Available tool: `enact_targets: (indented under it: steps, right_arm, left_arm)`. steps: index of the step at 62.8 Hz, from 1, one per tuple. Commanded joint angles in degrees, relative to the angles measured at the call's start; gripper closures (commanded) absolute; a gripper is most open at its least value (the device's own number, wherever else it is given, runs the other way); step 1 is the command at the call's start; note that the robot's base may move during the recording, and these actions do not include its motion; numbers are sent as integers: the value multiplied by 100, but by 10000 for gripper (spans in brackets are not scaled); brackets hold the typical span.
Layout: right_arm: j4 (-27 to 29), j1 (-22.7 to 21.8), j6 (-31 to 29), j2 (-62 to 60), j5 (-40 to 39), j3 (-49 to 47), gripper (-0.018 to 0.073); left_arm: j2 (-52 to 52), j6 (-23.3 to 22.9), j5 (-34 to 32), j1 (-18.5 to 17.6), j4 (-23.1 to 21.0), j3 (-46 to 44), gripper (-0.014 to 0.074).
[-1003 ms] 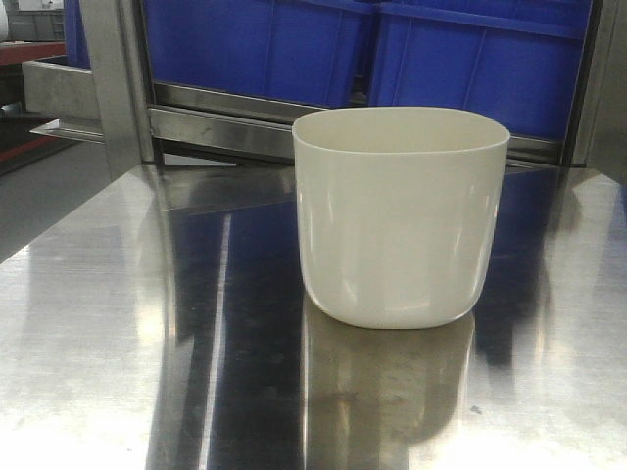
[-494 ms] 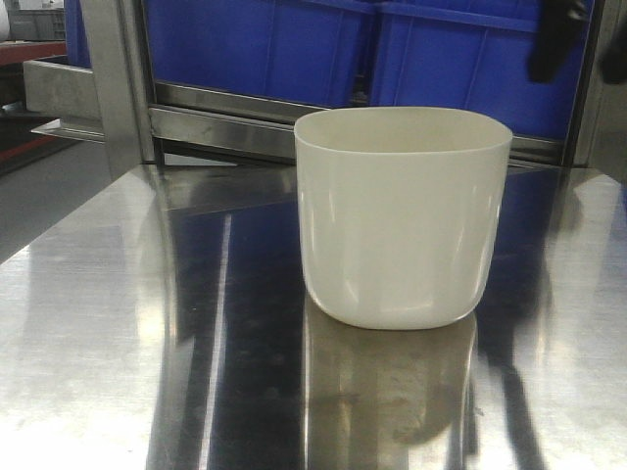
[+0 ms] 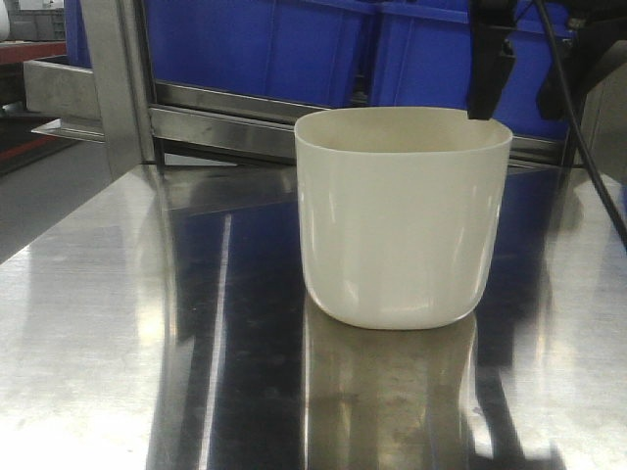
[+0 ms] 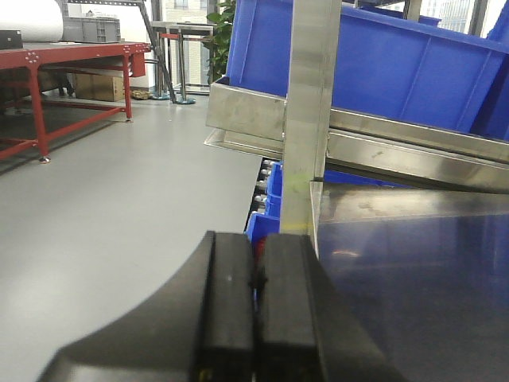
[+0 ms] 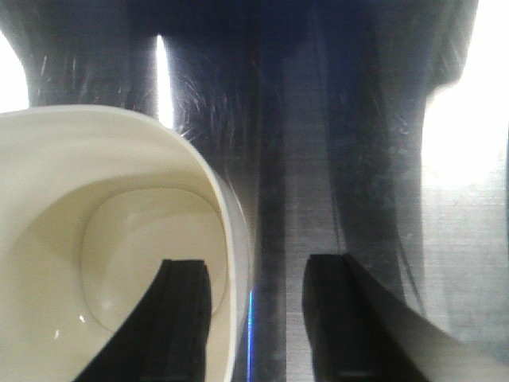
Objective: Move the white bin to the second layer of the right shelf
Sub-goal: 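Reach the right gripper down and pinch the white bin's rim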
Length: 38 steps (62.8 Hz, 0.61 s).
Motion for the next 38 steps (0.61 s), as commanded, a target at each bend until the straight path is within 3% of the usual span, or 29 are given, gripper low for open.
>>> enact_targets:
  steps: [1,27,33,38]
  right_arm:
    - [-144,9,-112,-91,-202,-189,177]
    - [-166,26,-145,341,-345,-189,188]
    - [-166,26,-145,363,-345,-189,294]
    - [-166,26,-145,363,-349,-189,451]
  left_arm:
    - [-87,-30,-463,-35,-30,156,512]
    - [-87,-30,-463,-35,-30,156,512]
    - [-87,-30,-463,-35,-30,156,512]
    - [-87,-30,-463,-35,-30,156,512]
